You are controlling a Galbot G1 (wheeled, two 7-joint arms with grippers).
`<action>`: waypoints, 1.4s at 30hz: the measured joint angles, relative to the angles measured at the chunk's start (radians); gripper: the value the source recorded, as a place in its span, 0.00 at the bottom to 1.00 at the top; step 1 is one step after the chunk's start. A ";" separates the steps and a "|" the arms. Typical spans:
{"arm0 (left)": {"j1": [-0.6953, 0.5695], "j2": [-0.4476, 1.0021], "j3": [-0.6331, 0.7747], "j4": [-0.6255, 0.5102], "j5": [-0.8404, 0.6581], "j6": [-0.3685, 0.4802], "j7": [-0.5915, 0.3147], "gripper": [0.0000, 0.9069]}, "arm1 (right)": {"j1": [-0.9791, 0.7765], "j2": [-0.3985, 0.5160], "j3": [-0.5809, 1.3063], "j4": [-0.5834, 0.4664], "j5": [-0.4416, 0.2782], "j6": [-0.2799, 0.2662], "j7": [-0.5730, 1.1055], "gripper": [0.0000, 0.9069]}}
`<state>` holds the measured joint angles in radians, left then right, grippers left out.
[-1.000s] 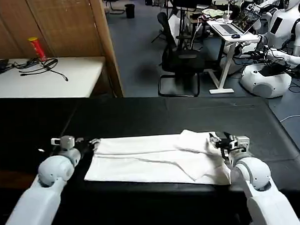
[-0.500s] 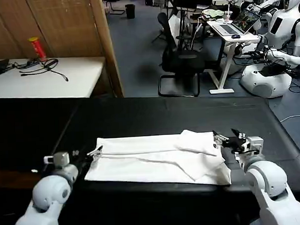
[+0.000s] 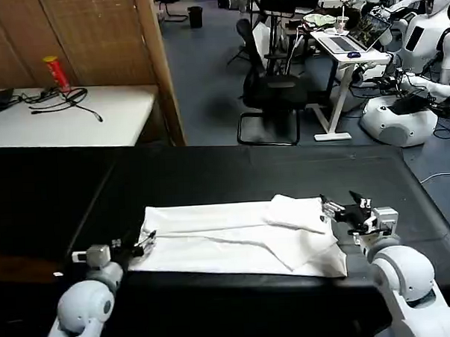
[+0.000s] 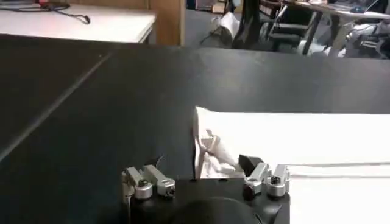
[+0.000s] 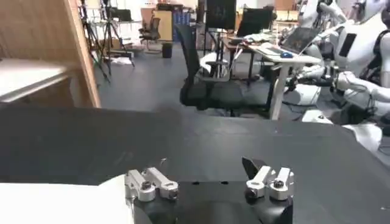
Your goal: Fold and organize the clothes.
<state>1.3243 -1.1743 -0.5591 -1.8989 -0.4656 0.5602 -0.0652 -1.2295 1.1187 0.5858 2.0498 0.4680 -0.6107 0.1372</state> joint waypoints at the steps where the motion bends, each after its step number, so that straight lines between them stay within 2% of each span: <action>1: 0.003 -0.004 0.001 0.000 0.012 -0.004 0.001 0.37 | 0.001 0.001 -0.001 0.000 -0.002 0.001 0.000 0.97; 2: 0.006 -0.009 0.002 0.000 0.023 -0.008 0.003 0.32 | 0.002 0.002 -0.001 0.000 -0.003 0.002 -0.001 0.97; 3: 0.008 -0.015 0.004 -0.001 0.035 -0.010 0.005 0.20 | 0.002 0.003 -0.001 0.000 -0.006 0.003 -0.002 0.97; 8: 0.020 -0.039 0.013 -0.007 0.071 -0.017 0.018 0.14 | 0.001 0.007 0.000 0.001 -0.027 0.013 -0.013 0.97; 9: 0.023 -0.043 0.016 -0.010 0.078 -0.018 0.020 0.05 | 0.001 0.008 0.000 0.001 -0.030 0.014 -0.015 0.97; 11: 0.025 -0.048 0.019 -0.012 0.080 -0.016 0.024 0.00 | 0.001 0.010 0.000 0.001 -0.033 0.016 -0.016 0.97; 15: 0.017 -0.047 0.023 -0.006 0.109 -0.017 0.039 0.00 | 0.001 0.014 -0.001 0.001 -0.036 0.016 -0.015 0.97; 24: -0.022 0.057 -0.008 0.078 0.386 -0.151 0.083 0.00 | -0.014 0.024 0.027 0.002 -0.036 0.021 -0.015 0.97; 28: -0.026 0.148 -0.038 0.125 0.431 -0.193 0.083 0.00 | -0.020 0.030 0.034 0.001 -0.036 0.023 -0.014 0.97; 32: -0.021 0.235 -0.065 0.156 0.440 -0.204 0.077 0.00 | -0.025 0.040 0.035 -0.003 -0.048 0.029 -0.015 0.97; 36: -0.010 0.271 -0.071 0.150 0.400 -0.181 0.031 0.00 | -0.033 0.054 0.030 -0.004 -0.068 0.035 -0.016 0.97; 42: 0.017 0.242 -0.033 0.034 0.236 -0.113 -0.013 0.00 | -0.050 0.074 0.034 -0.003 -0.101 0.049 -0.022 0.97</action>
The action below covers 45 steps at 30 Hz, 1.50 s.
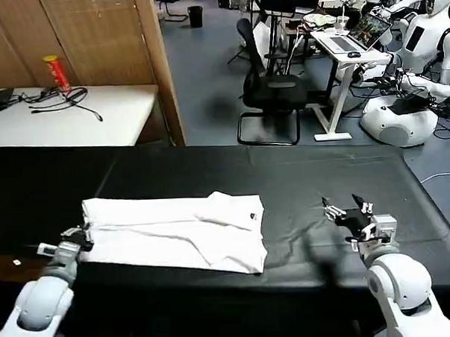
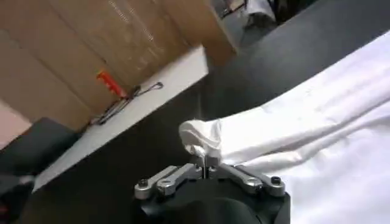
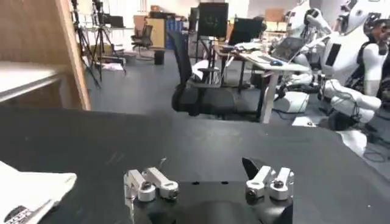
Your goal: Fold and organize the clothes.
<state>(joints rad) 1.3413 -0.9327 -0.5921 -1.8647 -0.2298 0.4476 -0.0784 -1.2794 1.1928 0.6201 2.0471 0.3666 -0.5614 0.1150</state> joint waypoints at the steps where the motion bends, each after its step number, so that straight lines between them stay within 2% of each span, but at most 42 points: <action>1: 0.000 -0.015 0.015 -0.031 -0.038 0.015 -0.004 0.00 | -0.004 0.003 0.002 0.001 -0.006 0.003 -0.002 0.97; 8: -0.037 -0.112 0.149 -0.180 -0.273 0.048 -0.033 0.00 | -0.038 0.022 0.030 0.013 -0.034 0.010 -0.007 0.97; 16: -0.111 -0.193 0.310 -0.193 -0.481 0.060 -0.034 0.00 | -0.077 0.040 0.072 0.031 -0.046 0.011 -0.010 0.97; 26: -0.195 -0.296 0.437 -0.133 -0.524 0.039 -0.032 0.00 | -0.106 0.054 0.089 0.036 -0.072 0.015 -0.017 0.97; 33: -0.217 -0.365 0.468 -0.069 -0.456 0.012 -0.033 0.00 | -0.106 0.056 0.074 0.036 -0.082 0.015 -0.031 0.97; 34: -0.216 -0.370 0.468 -0.062 -0.452 0.013 -0.036 0.74 | -0.105 0.053 0.070 0.037 -0.082 0.016 -0.038 0.97; 35: -0.212 -0.376 0.468 -0.057 -0.452 0.012 -0.040 0.97 | -0.105 0.051 0.066 0.037 -0.081 0.018 -0.045 0.97; 40: -0.202 -0.406 0.468 -0.034 -0.469 -0.009 -0.033 0.97 | -0.095 0.034 0.042 0.035 -0.072 0.030 -0.077 0.97; 45: -0.186 -0.432 0.457 -0.040 -0.530 -0.008 -0.026 0.97 | -0.083 0.011 -0.011 0.051 -0.017 0.030 -0.108 0.97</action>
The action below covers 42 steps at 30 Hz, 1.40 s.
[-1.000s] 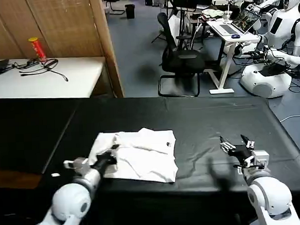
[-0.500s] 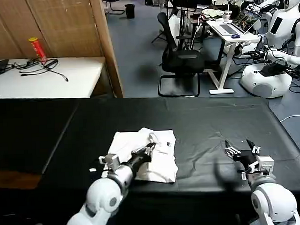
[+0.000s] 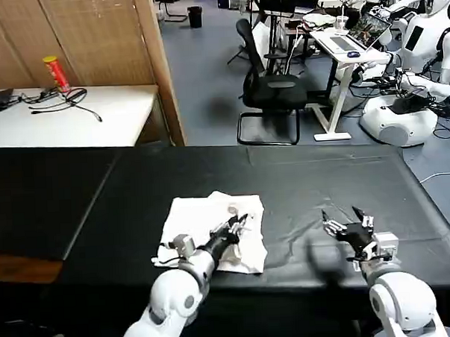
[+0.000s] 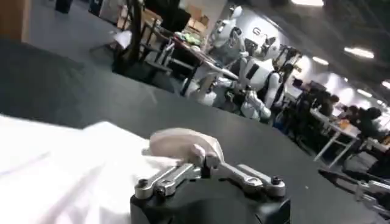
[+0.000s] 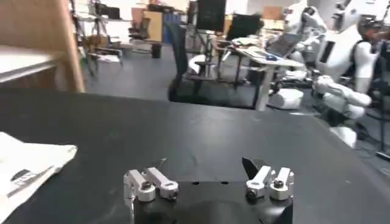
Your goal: Fold and organize the clothes.
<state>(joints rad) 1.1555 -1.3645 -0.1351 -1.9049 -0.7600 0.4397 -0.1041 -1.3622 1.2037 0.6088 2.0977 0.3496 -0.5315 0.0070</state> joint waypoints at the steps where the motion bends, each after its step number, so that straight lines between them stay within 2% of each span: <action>1: 0.003 0.000 -0.006 -0.007 -0.021 0.007 -0.003 0.97 | 0.004 -0.005 -0.014 0.000 0.012 0.000 -0.006 0.97; 4: -0.002 0.005 -0.035 -0.033 -0.066 0.005 -0.011 0.97 | 0.025 -0.022 -0.070 -0.005 0.044 -0.001 -0.015 0.97; 8: -0.026 0.035 -0.089 -0.062 -0.044 -0.006 -0.018 0.97 | 0.075 -0.034 -0.173 -0.025 0.046 -0.002 -0.021 0.97; 13: -0.018 0.107 -0.165 -0.083 0.040 -0.033 -0.023 0.97 | 0.175 -0.020 -0.321 -0.093 0.001 0.004 -0.028 0.97; 19: 0.047 0.132 -0.233 -0.104 0.140 -0.061 -0.014 0.97 | 0.307 0.037 -0.456 -0.212 -0.016 0.004 -0.030 0.97; 24: 0.097 0.130 -0.261 -0.100 0.196 -0.076 -0.007 0.97 | 0.349 0.064 -0.486 -0.277 -0.082 -0.039 0.024 0.97; 30: 0.124 0.129 -0.290 -0.062 0.230 -0.105 0.014 0.97 | 0.322 0.060 -0.445 -0.263 -0.131 -0.042 0.096 0.97; 38: 0.140 0.112 -0.337 0.021 0.215 -0.148 0.056 0.97 | 0.246 0.066 -0.349 -0.152 -0.054 -0.028 0.117 0.97; 42: 0.141 0.106 -0.348 0.062 0.159 -0.157 0.074 0.97 | 0.209 0.049 -0.302 -0.095 -0.015 -0.025 0.107 0.97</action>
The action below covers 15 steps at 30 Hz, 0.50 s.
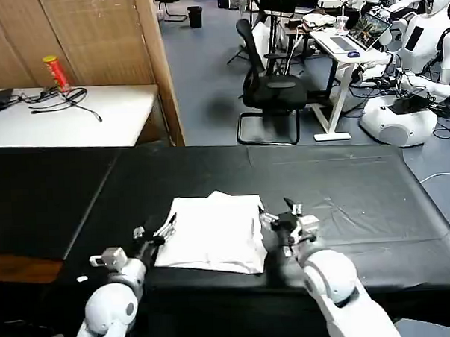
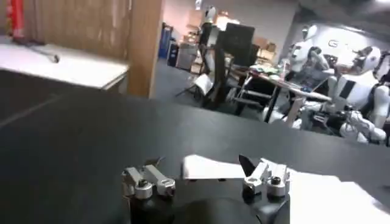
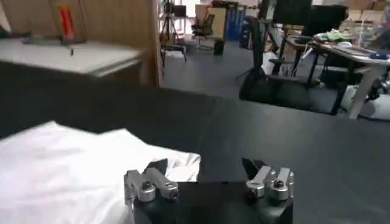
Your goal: Fold and organize the clothes.
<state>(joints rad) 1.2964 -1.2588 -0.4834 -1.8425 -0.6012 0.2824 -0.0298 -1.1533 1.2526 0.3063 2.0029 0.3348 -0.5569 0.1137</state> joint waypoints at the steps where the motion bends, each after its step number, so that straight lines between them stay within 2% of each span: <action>1: 0.000 -0.001 -0.001 0.009 -0.023 0.002 0.001 0.97 | -0.008 -0.005 0.010 0.012 0.001 0.001 -0.003 0.97; 6: -0.006 -0.017 0.000 0.037 -0.074 0.010 0.004 0.97 | -0.035 -0.013 0.037 0.057 0.002 0.002 -0.007 0.97; 8: -0.001 -0.024 0.000 0.042 -0.078 0.013 0.017 0.67 | -0.037 -0.014 0.045 0.064 0.002 0.002 -0.007 0.97; 9: 0.002 -0.027 -0.001 0.042 -0.077 0.015 0.021 0.26 | -0.037 -0.014 0.048 0.067 0.002 0.002 -0.007 0.97; 10: 0.004 -0.028 -0.002 0.043 -0.078 0.015 0.023 0.10 | -0.038 -0.015 0.051 0.070 0.002 0.002 -0.007 0.97; 11: 0.007 -0.028 -0.002 0.044 -0.081 0.015 0.023 0.00 | -0.039 -0.016 0.052 0.072 0.003 0.003 -0.007 0.97; 15: 0.011 -0.031 -0.004 0.051 -0.106 0.015 0.022 0.00 | -0.041 -0.014 0.056 0.077 0.003 0.006 -0.008 0.97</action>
<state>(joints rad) 1.3072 -1.2902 -0.4878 -1.7910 -0.7075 0.2979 -0.0074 -1.1940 1.2383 0.3621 2.0798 0.3375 -0.5510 0.1061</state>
